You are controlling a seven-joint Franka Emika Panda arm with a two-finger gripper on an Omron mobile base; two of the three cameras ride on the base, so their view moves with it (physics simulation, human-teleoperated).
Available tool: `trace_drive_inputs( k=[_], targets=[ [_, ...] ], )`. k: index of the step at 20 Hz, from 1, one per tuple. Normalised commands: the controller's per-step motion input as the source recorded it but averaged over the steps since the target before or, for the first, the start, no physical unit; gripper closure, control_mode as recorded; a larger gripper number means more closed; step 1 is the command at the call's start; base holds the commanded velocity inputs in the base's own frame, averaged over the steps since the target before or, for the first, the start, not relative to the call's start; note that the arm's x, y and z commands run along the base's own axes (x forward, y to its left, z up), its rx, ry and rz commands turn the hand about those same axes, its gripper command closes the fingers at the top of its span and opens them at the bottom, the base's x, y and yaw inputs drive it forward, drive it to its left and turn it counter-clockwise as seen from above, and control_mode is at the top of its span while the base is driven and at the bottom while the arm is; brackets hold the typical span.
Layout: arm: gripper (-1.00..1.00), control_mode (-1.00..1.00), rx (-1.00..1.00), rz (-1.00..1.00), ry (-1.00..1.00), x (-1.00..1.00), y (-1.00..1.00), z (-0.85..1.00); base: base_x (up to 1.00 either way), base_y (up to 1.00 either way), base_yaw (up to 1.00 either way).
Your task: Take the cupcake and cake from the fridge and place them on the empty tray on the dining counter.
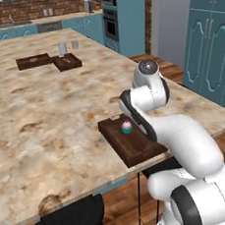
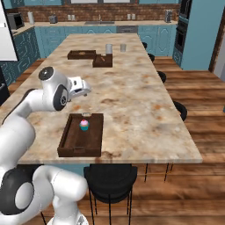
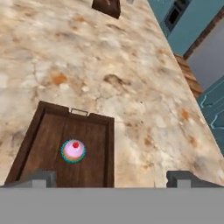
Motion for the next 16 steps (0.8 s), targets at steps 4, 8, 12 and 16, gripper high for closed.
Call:
trace_drive_inputs(
  k=[4, 8, 12, 16],
  targets=[
    [-1.0, -1.0, -0.03, 0.04, -0.13, -0.84, 0.25, 0.0, 0.0, 0.0, 0.0],
    [-1.0, -1.0, 0.12, 0.04, -0.27, -1.0, 0.0, 0.24, 0.0, 0.0, 0.0],
    [-1.0, -1.0, 0.2, 0.12, -0.32, -1.0, -0.02, 0.14, 0.0, 0.0, 0.0],
    [-1.0, -1.0, 0.23, 0.18, -0.16, -1.0, -0.02, 0.41, 0.0, 0.0, 0.0]
  ],
)
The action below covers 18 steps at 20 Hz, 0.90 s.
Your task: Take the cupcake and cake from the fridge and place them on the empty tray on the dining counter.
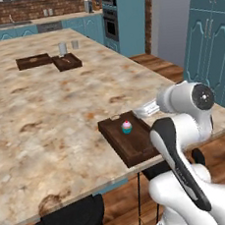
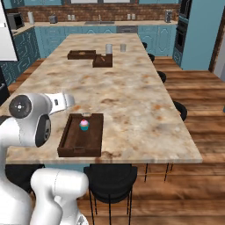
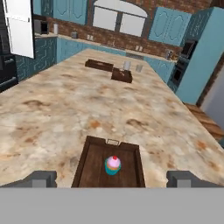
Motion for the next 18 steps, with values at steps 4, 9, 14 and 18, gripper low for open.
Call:
trace_drive_inputs(
  k=[4, 9, 14, 18],
  targets=[
    [-1.0, -1.0, 0.13, 0.16, -0.17, -0.96, -0.14, 0.26, 0.0, 0.0, 0.0],
    [-1.0, -1.0, 0.0, -0.04, -0.06, -0.48, -0.02, 0.25, 0.0, 0.0, 0.0],
    [-1.0, -1.0, 0.0, -0.03, -0.1, -0.43, -0.07, 0.04, 0.0, 0.0, 0.0],
    [-1.0, 1.0, 0.0, 0.0, 0.0, 0.01, 0.0, 0.0, -0.06, 0.0, 0.0]
  ],
)
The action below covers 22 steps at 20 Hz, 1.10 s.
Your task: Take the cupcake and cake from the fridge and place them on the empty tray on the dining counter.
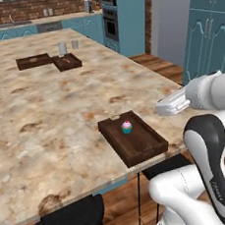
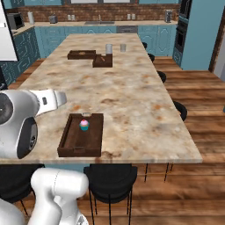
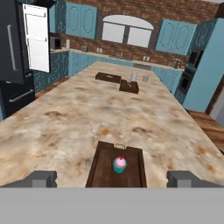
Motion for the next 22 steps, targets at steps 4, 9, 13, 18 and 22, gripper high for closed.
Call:
trace_drive_inputs(
  k=[4, 9, 13, 18, 22],
  targets=[
    [-1.0, 1.0, 0.0, 0.0, 0.0, 0.0, 0.0, 0.0, -0.9, -0.18, 0.0],
    [-1.0, 1.0, 0.0, 0.0, 0.0, 0.0, 0.0, 0.0, -0.93, 0.17, 0.07],
    [-1.0, 1.0, 0.0, 0.0, 0.0, 0.0, 0.0, 0.0, -0.23, 1.0, 0.0],
    [-1.0, 1.0, 0.0, 0.0, 0.0, 0.0, 0.0, 0.0, -0.02, 1.0, 0.0],
    [-1.0, 1.0, 0.0, 0.0, 0.0, 0.0, 0.0, 0.0, 0.0, 1.0, 0.0]
  ],
)
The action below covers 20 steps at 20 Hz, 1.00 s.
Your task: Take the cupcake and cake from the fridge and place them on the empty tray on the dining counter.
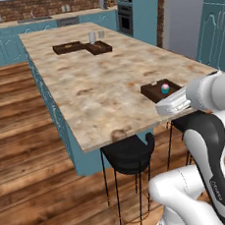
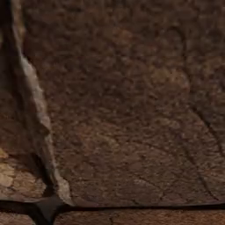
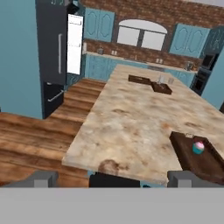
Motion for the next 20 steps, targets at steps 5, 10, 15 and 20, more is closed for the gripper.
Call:
trace_drive_inputs(
  k=[5, 10, 15, 20],
  targets=[
    [-1.0, 1.0, 0.0, 0.0, 0.0, 0.0, 0.0, 0.0, 0.0, 1.0, 0.0],
    [-1.0, 1.0, 0.0, 0.0, 0.0, 0.0, 0.0, 0.0, 0.16, 1.0, 0.01],
    [-1.0, 1.0, 0.0, 0.0, 0.0, 0.0, 0.0, 0.0, 0.84, 0.99, 0.08],
    [-1.0, 1.0, 0.0, 0.0, 0.0, 0.0, 0.0, 0.0, 1.0, 0.47, 0.06]
  ],
)
